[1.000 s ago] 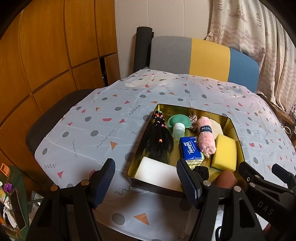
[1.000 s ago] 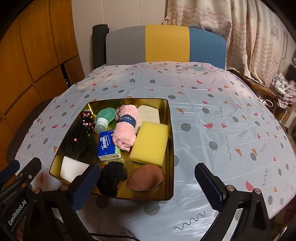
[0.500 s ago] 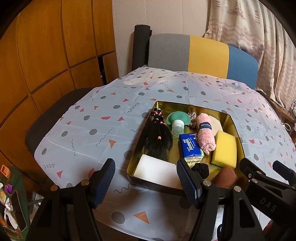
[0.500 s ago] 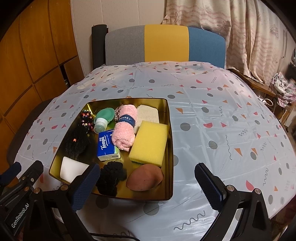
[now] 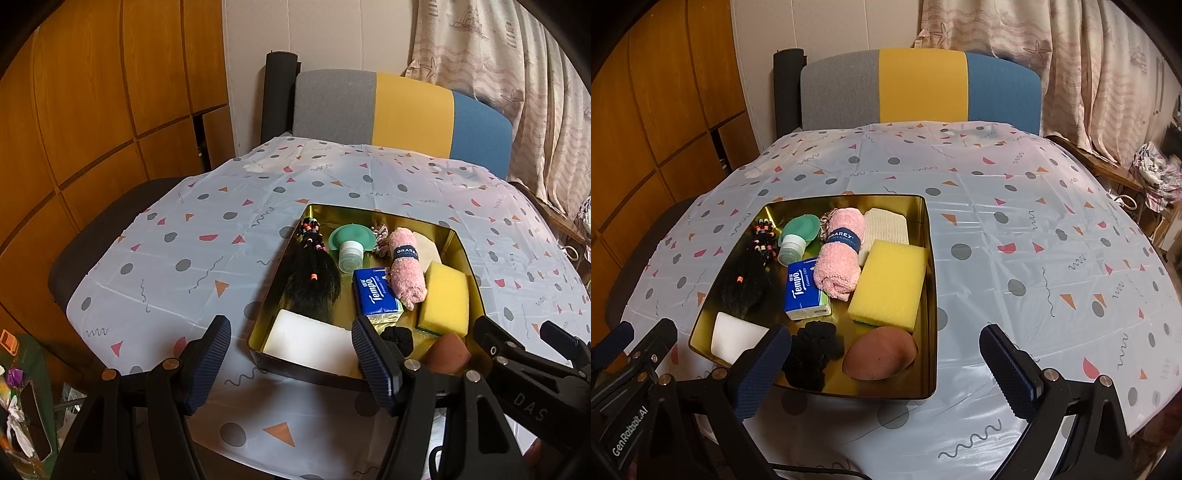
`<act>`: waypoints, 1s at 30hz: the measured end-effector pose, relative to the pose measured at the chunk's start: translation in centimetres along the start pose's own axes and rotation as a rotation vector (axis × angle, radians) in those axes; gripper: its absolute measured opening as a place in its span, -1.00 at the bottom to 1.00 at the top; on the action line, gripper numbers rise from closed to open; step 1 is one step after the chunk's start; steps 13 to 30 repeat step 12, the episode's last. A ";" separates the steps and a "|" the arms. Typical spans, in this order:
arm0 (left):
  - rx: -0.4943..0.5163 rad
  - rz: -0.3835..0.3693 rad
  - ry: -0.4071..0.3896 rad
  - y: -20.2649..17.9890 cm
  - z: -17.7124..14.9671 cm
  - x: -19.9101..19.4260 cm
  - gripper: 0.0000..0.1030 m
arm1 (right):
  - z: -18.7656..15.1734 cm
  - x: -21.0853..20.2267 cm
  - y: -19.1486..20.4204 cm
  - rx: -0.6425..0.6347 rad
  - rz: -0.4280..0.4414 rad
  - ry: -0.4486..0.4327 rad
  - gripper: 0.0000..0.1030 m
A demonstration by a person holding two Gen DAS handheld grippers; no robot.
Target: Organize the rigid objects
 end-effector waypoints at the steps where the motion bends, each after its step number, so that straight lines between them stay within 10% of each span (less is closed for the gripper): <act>1: 0.004 0.001 -0.002 -0.1 0.0 0.0 0.34 | 0.0 0.0 0.0 0.001 0.002 0.000 0.99; 30: 0.024 0.032 -0.024 -0.3 0.0 -0.2 0.31 | -0.1 0.0 -0.2 0.007 0.001 -0.001 0.99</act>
Point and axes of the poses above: each gripper's, at about its wrist camera, not at the fingertips, and x roughly the way its jaws point, y to its left, z to its top, the point moved 6 cm from there along x, roughly the way its jaws point, and after that the axes turned 15 degrees about y, right-handed, at the moved point
